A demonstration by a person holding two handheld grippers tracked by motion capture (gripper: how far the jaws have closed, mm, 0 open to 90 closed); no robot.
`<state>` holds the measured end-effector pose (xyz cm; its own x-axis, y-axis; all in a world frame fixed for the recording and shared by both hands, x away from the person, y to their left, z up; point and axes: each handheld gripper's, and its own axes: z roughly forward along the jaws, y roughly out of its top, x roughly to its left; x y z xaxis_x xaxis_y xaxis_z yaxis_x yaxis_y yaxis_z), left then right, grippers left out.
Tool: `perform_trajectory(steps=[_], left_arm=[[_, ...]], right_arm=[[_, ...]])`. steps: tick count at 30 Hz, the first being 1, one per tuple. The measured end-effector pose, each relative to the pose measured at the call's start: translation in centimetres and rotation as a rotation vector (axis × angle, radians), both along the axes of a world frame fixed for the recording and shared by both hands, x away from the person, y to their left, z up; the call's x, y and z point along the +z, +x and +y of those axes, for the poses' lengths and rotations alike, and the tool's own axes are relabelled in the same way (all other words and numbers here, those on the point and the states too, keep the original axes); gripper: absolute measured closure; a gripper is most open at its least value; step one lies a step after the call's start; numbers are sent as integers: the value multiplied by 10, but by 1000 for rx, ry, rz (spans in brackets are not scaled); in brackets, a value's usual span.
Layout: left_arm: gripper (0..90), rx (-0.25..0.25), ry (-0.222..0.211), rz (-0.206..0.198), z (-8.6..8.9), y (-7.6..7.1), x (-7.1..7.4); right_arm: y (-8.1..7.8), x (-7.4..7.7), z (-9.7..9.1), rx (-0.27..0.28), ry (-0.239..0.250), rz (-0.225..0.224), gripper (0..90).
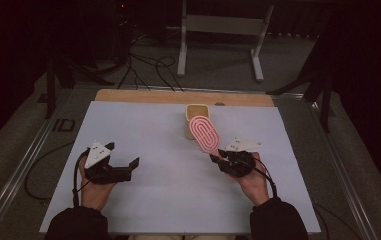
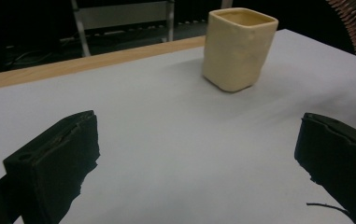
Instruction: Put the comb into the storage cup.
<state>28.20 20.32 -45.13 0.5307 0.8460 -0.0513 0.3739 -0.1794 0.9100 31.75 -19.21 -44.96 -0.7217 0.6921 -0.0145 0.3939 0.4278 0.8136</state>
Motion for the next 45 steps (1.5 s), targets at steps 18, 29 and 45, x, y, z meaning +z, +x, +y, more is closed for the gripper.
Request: perform_trajectory(steps=[18, 29, 45], left_arm=[[3, -91, -27, 30, -41, 24, 10], [0, -150, -34, 41, -64, 34, 18], [0, -230, -78, 82, -100, 47, 20]], right_arm=[[-2, -1, 8, 12, 10, -8, 694], [-3, -3, 13, 23, 20, -6, 694], [-5, -5, 19, 36, 25, -10, 694]])
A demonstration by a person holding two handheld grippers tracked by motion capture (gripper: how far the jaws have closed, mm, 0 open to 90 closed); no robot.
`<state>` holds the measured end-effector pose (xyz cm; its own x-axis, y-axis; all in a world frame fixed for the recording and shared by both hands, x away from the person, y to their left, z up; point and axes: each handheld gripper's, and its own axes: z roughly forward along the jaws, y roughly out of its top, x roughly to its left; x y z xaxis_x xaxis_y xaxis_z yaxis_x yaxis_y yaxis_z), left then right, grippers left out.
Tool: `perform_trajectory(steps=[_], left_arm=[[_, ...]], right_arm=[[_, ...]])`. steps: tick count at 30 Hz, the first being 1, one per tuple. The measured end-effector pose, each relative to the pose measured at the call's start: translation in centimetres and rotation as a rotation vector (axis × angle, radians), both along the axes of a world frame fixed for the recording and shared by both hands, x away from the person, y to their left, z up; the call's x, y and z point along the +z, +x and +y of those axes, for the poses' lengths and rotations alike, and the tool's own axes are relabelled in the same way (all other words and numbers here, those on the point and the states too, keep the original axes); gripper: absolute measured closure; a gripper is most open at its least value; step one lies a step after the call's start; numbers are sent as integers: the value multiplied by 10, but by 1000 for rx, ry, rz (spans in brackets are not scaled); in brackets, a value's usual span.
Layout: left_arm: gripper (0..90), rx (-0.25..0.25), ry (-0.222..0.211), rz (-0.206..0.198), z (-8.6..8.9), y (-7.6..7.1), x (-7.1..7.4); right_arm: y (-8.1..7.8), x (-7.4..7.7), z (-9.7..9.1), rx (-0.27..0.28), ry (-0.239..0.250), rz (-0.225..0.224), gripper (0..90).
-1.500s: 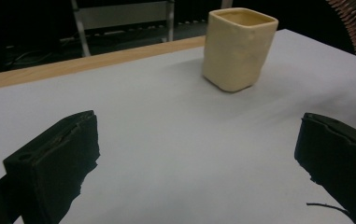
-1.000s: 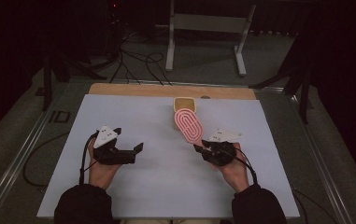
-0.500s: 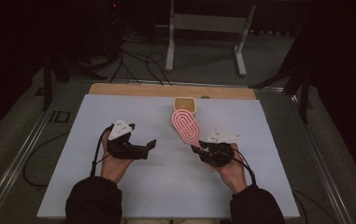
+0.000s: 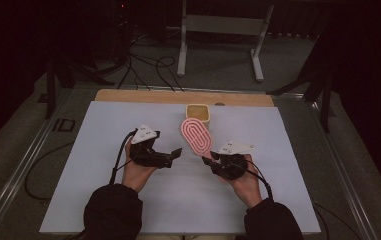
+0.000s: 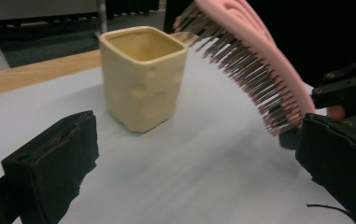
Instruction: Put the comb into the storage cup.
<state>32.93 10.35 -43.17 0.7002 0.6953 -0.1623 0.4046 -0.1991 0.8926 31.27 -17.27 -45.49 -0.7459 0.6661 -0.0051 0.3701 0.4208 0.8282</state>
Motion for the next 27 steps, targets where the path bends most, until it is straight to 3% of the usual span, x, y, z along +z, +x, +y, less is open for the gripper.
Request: perform_trajectory(steps=[8, 19, 27], left_arm=[[1, -48, -11, 12, -26, 4, 1], [48, -63, -39, 65, -41, 10, -2], [276, -39, -70, 115, -47, 14, -3]], right_arm=[[-1, -1, 3, 0, 6, 1, 694], [-2, -2, 6, 14, 12, -2, 694], [-4, -3, 9, 18, 14, -2, 694]])
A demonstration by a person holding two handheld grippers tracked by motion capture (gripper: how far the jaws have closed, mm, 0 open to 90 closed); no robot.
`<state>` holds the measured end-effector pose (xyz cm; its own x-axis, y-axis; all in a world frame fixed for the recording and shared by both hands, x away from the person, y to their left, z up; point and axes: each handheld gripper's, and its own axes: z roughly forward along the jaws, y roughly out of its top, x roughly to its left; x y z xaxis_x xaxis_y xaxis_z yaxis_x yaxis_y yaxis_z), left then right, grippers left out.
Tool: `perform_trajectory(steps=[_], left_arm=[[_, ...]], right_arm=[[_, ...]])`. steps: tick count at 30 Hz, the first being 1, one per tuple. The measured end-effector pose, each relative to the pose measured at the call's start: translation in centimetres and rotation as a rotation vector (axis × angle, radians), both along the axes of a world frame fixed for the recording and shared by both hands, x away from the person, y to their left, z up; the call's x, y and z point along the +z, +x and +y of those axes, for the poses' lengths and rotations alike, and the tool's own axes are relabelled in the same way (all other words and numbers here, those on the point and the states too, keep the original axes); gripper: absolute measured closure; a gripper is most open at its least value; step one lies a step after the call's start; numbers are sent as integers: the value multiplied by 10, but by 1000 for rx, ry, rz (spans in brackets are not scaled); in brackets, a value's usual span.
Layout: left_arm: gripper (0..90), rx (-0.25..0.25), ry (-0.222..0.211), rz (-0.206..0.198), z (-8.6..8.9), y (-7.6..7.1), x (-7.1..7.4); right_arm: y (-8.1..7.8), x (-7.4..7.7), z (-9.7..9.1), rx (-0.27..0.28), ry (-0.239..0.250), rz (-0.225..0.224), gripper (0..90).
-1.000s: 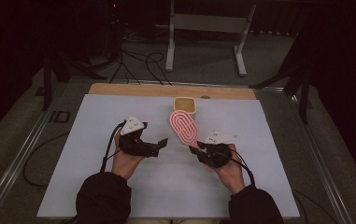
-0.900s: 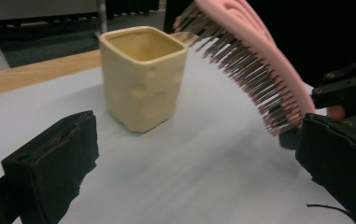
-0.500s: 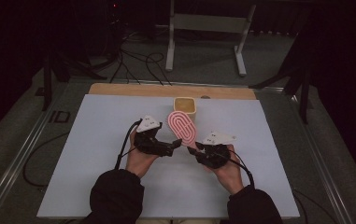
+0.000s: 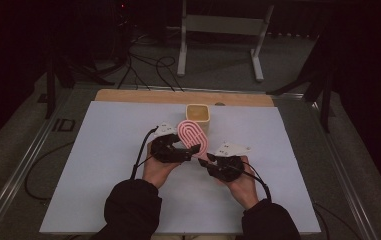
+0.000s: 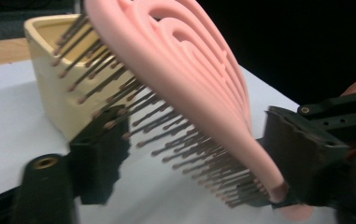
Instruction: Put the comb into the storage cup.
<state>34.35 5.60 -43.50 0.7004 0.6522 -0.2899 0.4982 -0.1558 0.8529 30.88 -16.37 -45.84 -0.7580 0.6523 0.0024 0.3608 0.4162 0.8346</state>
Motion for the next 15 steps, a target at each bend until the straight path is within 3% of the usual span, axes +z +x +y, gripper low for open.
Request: perform_trajectory(steps=[7, 15], left_arm=[[444, -16, -54, 28, -2, 3, -1], [556, -62, -110, 49, -3, 3, -1]], right_arm=[[-1, -1, 2, 12, -1, -5, 694], [0, -2, 3, 17, -4, -5, 695]])
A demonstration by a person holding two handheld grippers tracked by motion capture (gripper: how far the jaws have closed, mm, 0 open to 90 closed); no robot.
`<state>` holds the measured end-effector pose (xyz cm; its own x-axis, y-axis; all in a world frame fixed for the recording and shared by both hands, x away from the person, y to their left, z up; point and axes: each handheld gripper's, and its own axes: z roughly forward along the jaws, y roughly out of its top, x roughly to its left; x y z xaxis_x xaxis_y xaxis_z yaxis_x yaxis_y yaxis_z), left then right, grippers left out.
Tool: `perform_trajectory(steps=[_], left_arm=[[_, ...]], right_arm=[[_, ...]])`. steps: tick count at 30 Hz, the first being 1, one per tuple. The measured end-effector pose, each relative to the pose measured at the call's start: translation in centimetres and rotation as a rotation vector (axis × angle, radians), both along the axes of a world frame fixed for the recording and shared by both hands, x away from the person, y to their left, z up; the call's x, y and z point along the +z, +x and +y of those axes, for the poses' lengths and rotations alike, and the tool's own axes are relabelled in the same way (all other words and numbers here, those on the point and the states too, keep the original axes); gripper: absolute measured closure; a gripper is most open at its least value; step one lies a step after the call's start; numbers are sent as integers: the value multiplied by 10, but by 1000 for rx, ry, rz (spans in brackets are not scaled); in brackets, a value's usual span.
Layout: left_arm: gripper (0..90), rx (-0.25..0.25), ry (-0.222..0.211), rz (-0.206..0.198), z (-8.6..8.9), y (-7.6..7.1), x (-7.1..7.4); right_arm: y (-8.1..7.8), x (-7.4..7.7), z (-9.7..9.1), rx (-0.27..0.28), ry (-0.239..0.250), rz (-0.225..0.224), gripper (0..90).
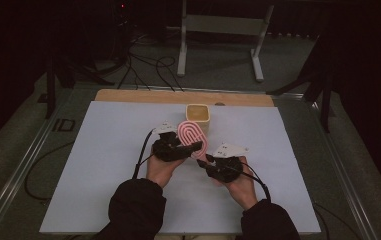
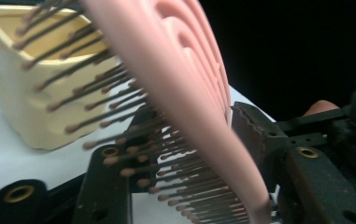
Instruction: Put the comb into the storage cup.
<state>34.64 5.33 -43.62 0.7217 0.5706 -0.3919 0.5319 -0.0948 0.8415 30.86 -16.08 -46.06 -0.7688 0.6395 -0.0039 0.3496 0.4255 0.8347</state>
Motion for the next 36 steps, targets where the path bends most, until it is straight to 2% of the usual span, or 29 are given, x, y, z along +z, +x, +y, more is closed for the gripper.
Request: perform_trajectory(steps=[7, 13, 17, 20, 22, 23, 26, 29, 36], left_arm=[[635, -40, -21, -3, -5, -3, 4], [644, -46, -26, -12, -7, -4, 7], [645, -36, -19, -13, -7, -3, 8], [645, -25, -17, -13, -6, -2, 9], [645, -18, -16, -12, -4, -2, 10], [645, -15, -16, -12, -4, -2, 10], [645, -7, -18, -12, -2, -1, 10], [645, -3, -19, -15, 0, -1, 11], [645, 13, -31, -20, 4, 0, 13]], right_arm=[[1, -2, 1, -3, -5, 2, 695], [1, -1, 0, -9, 3, -2, 682], [1, 0, 0, -9, 11, -9, 559], [2, -1, 0, -11, 12, -2, 417], [4, -1, -2, -21, 29, 7, 365], [4, 0, -2, -27, 46, 15, 324], [5, 1, -5, -52, 59, -2, 157], [5, 3, -8, -70, 83, -1, 108], [5, 6, -15, -75, 79, -12, 87]])
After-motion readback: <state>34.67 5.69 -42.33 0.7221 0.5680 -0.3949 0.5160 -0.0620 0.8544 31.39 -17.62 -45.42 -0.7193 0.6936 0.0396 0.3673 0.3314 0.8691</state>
